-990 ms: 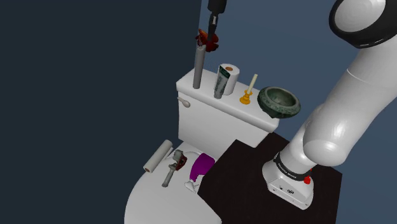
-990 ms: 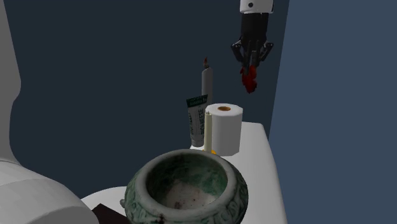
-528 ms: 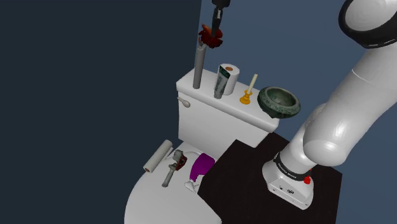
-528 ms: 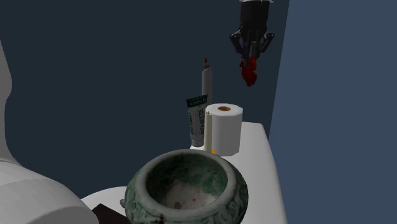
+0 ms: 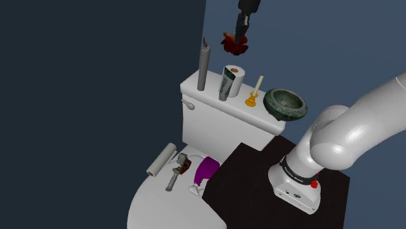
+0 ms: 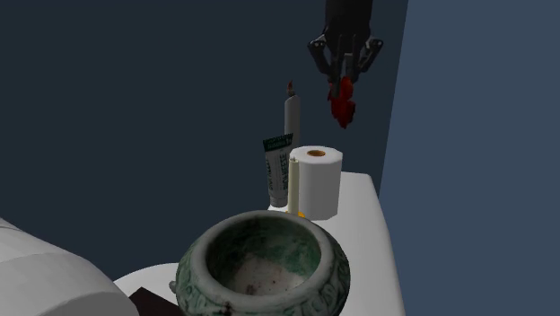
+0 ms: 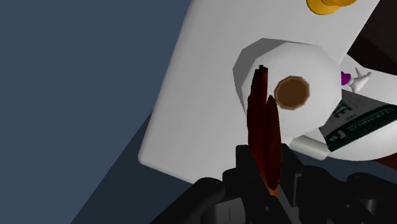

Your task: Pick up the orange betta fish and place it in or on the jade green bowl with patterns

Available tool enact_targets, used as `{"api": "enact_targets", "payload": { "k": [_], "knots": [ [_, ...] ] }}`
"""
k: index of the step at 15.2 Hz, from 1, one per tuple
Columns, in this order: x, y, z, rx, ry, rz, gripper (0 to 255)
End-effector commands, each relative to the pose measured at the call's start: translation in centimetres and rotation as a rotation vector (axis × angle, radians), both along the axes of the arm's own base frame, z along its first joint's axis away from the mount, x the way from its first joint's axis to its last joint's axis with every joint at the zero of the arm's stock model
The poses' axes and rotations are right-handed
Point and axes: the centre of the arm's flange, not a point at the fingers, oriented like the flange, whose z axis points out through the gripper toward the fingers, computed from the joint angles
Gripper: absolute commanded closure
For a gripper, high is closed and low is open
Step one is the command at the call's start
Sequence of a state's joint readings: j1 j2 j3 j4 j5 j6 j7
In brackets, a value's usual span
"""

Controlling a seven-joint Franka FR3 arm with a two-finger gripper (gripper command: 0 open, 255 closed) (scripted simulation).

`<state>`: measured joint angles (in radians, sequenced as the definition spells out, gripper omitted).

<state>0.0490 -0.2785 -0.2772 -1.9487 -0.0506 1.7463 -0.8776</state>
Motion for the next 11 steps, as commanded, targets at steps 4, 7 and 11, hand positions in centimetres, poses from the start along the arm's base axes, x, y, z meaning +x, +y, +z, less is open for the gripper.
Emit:
{"api": "enact_targets", "payload": {
  "k": [4, 7, 11],
  "knots": [
    [-6.7, 0.1, 0.2, 0.000, 0.000, 0.000, 255],
    [-10.6, 0.1, 0.4, 0.000, 0.000, 0.000, 255],
    [-15.9, 0.2, 0.6, 0.000, 0.000, 0.000, 255]
  ]
}}
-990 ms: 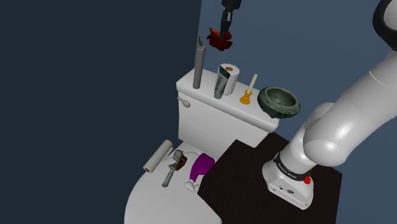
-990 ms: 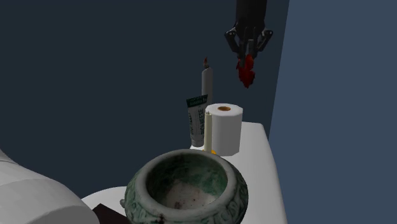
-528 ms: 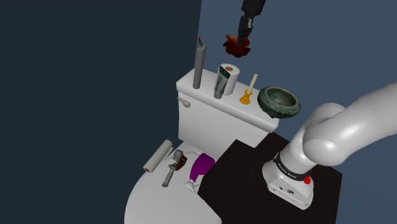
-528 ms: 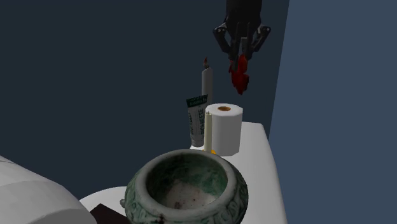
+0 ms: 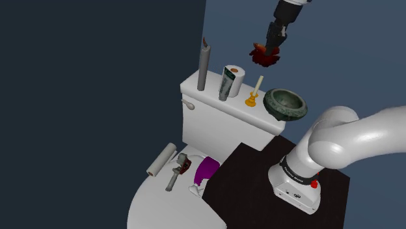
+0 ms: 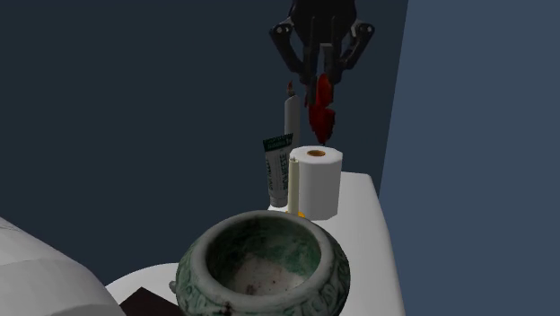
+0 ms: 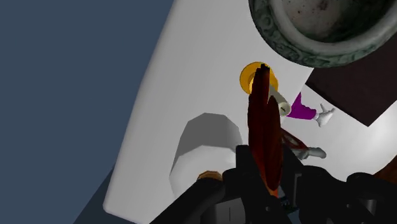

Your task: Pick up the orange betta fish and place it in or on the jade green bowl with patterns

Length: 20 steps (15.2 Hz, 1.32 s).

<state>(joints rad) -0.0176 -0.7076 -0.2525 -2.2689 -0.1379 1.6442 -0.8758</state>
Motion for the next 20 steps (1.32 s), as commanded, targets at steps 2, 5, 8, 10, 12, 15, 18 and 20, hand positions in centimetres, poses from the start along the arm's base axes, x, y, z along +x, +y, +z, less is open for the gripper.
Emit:
{"api": "enact_targets", "payload": {
  "k": [2, 5, 8, 10, 12, 15, 18, 20],
  "knots": [
    [-4.2, 0.2, 0.1, 0.000, 0.001, 0.000, 255],
    [-8.2, 0.3, 0.3, 0.000, 0.001, 0.000, 255],
    [-12.2, 0.3, 0.4, 0.000, 0.001, 0.000, 255],
    [-14.8, 0.3, 0.5, 0.000, 0.001, 0.000, 255],
    [-16.0, 0.3, 0.0, 0.000, 0.001, 0.000, 255],
    [-16.0, 0.3, -1.5, 0.000, 0.001, 0.000, 255],
    [-16.0, 0.3, -3.1, 0.000, 0.001, 0.000, 255],
    [-16.0, 0.3, -4.2, 0.000, 0.001, 0.000, 255]
  ]
}}
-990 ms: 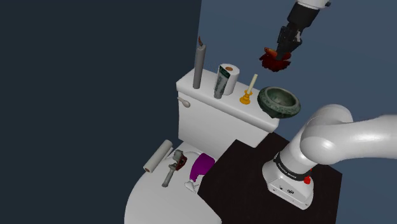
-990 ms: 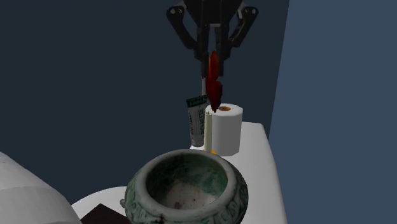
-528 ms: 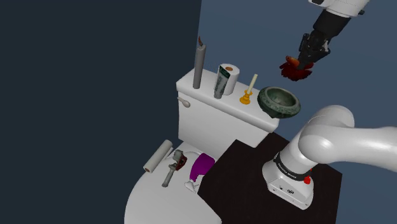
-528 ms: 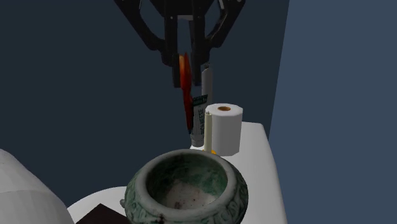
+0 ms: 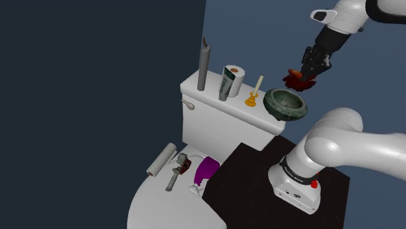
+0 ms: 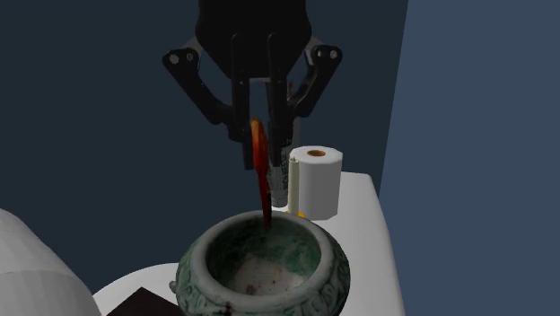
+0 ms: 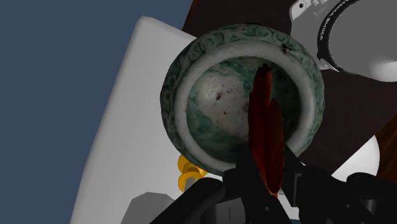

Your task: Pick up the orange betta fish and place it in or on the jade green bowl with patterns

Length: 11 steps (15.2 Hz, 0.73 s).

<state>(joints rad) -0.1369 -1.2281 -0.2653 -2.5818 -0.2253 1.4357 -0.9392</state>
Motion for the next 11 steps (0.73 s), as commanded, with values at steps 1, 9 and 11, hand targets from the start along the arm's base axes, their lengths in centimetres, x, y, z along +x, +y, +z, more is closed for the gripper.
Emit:
{"api": "enact_targets", "payload": {
  "k": [1, 9, 11],
  "knots": [
    [0.1, 0.1, -1.1, 0.000, 0.000, 0.000, 255],
    [0.1, 0.1, -4.4, 0.000, 0.000, 0.000, 255],
    [0.1, 0.1, -4.4, 0.000, 0.000, 0.000, 255]
  ]
}}
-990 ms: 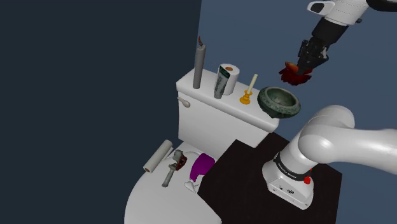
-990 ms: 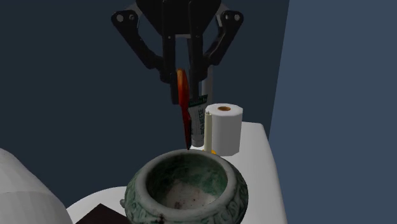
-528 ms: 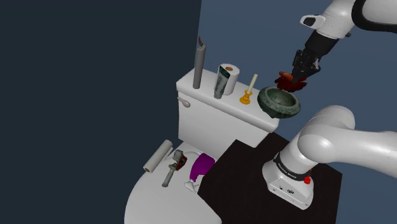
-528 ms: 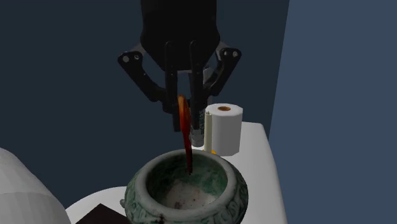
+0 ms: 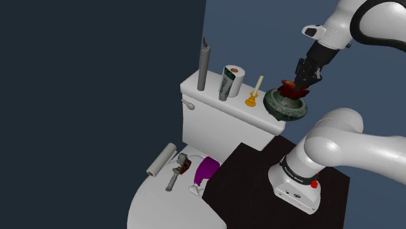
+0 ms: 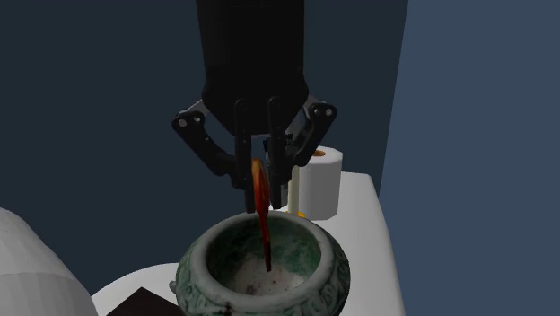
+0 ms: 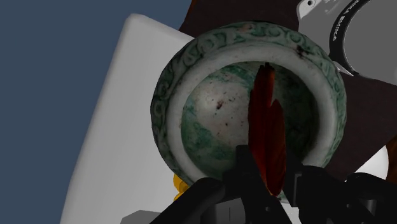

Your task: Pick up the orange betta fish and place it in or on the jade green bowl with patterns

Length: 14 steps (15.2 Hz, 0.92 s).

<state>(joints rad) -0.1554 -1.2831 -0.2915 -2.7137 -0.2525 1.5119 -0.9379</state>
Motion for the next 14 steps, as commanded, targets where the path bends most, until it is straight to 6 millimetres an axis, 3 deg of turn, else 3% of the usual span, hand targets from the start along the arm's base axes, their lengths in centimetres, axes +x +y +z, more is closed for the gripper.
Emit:
{"api": "enact_targets", "payload": {
  "k": [1, 3, 4, 9, 13, 14],
  "knots": [
    [0.0, 0.0, 0.0, 0.000, 0.000, 0.000, 255],
    [0.0, 0.0, 0.0, 0.000, 0.000, 0.000, 255],
    [0.0, 0.0, 0.0, 0.000, 0.000, 0.000, 0],
    [0.0, 0.0, 0.0, 0.000, 0.000, 0.000, 0],
    [-0.4, -0.1, 5.0, 0.000, 0.000, 0.000, 0],
    [-0.4, -0.1, 5.0, 0.000, 0.000, 0.000, 0]
  ]
}}
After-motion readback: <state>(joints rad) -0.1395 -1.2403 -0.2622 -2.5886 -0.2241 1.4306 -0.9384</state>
